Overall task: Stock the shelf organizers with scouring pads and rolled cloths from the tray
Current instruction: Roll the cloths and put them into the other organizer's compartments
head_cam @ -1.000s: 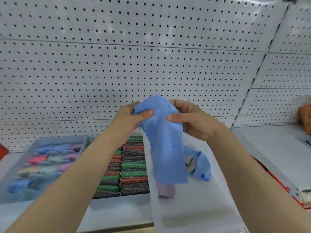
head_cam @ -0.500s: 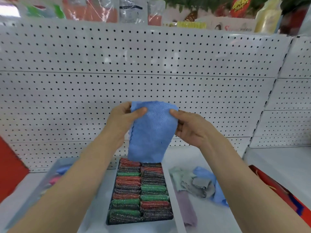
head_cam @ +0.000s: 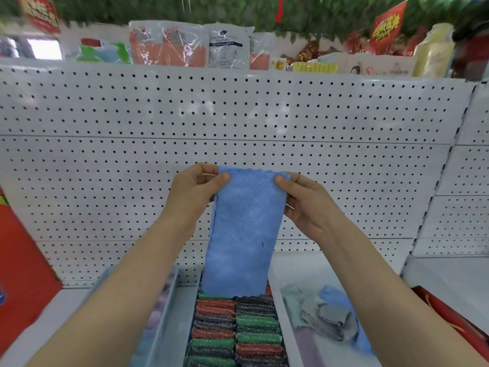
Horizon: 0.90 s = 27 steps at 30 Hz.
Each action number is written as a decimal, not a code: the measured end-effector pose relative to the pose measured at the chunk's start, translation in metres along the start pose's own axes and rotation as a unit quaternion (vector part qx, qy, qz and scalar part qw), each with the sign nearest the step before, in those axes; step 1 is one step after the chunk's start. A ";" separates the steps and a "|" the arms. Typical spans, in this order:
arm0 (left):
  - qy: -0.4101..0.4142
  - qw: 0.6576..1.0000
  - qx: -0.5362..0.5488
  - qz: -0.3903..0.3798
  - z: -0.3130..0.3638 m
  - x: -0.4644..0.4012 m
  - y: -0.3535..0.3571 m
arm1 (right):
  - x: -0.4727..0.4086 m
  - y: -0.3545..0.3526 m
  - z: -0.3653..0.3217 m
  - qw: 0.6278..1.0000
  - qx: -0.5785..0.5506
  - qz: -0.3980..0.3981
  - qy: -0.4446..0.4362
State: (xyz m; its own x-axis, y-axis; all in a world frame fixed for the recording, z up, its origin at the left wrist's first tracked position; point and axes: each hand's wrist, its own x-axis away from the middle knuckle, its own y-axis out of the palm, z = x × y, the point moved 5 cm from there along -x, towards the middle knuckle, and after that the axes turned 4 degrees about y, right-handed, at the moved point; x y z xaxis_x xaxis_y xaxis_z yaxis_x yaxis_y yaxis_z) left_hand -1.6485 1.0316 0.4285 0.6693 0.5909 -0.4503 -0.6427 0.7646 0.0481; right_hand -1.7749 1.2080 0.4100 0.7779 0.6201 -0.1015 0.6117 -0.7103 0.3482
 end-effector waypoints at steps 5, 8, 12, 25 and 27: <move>0.007 1.000 0.003 -0.001 -0.001 0.002 0.003 | -0.003 0.001 -0.002 1.000 0.021 -0.009 -0.005; 0.003 1.000 0.016 -0.005 -0.002 0.002 0.006 | -0.003 0.005 0.000 0.997 -0.017 -0.070 0.007; -0.017 0.999 0.046 0.006 -0.002 0.002 0.006 | -0.005 0.001 -0.001 0.997 -0.026 -0.067 0.007; -0.059 0.998 0.015 -0.028 -0.013 0.000 0.021 | -0.017 0.012 0.000 0.986 0.152 -0.051 -0.057; -0.051 0.998 0.016 -0.018 -0.010 -0.001 0.016 | -0.017 0.007 0.002 0.991 0.112 -0.052 -0.044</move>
State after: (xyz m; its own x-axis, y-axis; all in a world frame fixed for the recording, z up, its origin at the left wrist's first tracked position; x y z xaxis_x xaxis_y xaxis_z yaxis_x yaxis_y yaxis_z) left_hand -1.6630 1.0407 0.4202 0.7272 0.5847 -0.3595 -0.6062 0.7928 0.0633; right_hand -1.7838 1.1915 0.4118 0.7118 0.6700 -0.2108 0.6988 -0.7059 0.1158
